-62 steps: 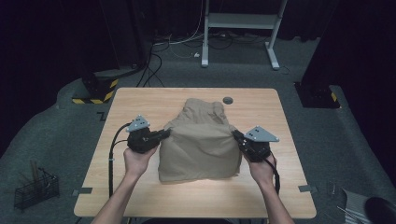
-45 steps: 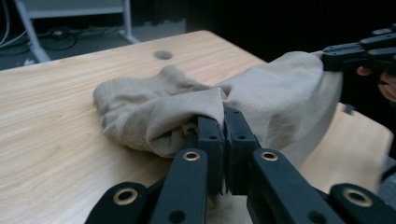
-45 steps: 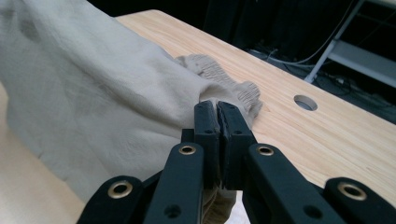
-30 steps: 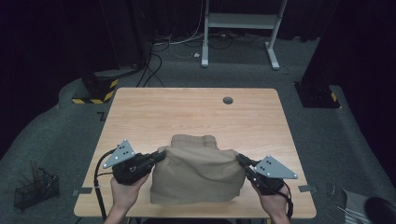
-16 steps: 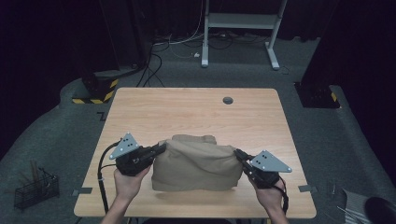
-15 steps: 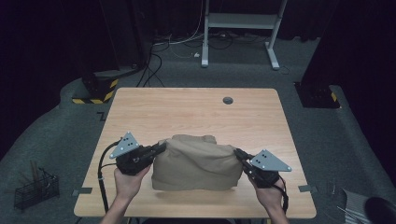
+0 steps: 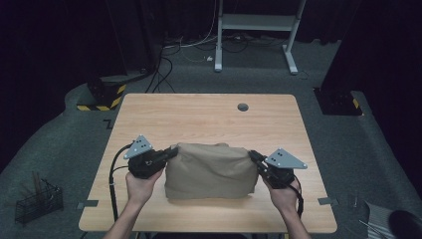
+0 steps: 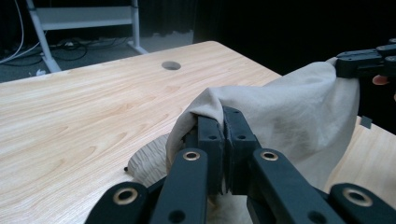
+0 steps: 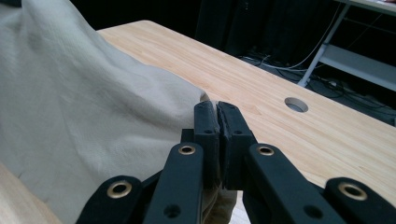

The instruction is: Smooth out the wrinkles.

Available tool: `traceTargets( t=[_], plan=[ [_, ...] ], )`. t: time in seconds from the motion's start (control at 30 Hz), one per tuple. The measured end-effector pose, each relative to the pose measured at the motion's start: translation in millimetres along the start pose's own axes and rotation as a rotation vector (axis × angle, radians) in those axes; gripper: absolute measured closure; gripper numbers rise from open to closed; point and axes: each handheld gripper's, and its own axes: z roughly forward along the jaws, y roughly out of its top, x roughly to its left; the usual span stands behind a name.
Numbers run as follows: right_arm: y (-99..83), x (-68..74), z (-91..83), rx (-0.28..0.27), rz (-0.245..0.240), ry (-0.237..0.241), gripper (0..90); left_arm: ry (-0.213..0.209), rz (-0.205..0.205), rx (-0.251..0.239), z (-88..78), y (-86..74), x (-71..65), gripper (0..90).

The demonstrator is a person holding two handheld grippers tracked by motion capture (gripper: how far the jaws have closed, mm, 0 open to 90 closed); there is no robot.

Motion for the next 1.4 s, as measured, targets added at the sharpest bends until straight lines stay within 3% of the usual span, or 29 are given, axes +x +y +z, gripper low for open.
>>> traceTargets(
  t=[0.13, 0.57, 0.93, 1.4],
  plan=[
    [-0.1, -6.7, 7.2, -0.002, 0.038, 0.019, 86.9, 0.011, -0.007, 0.011, 4.4, -0.4, 4.5, 87.3],
    [4.3, -17.3, 36.8, 0.04, 0.065, -0.009, 86.7, 0.047, -0.042, 0.068, 28.0, -0.3, 25.7, 87.3],
    [1.1, -21.2, 52.9, 0.067, 0.085, -0.027, 86.4, 0.07, -0.042, 0.111, 43.2, -2.5, 37.6, 87.3],
    [-5.7, -33.6, 77.5, 0.118, 0.12, -0.051, 86.4, 0.081, -0.083, 0.135, 67.2, -7.2, 54.1, 87.3]
  ],
)
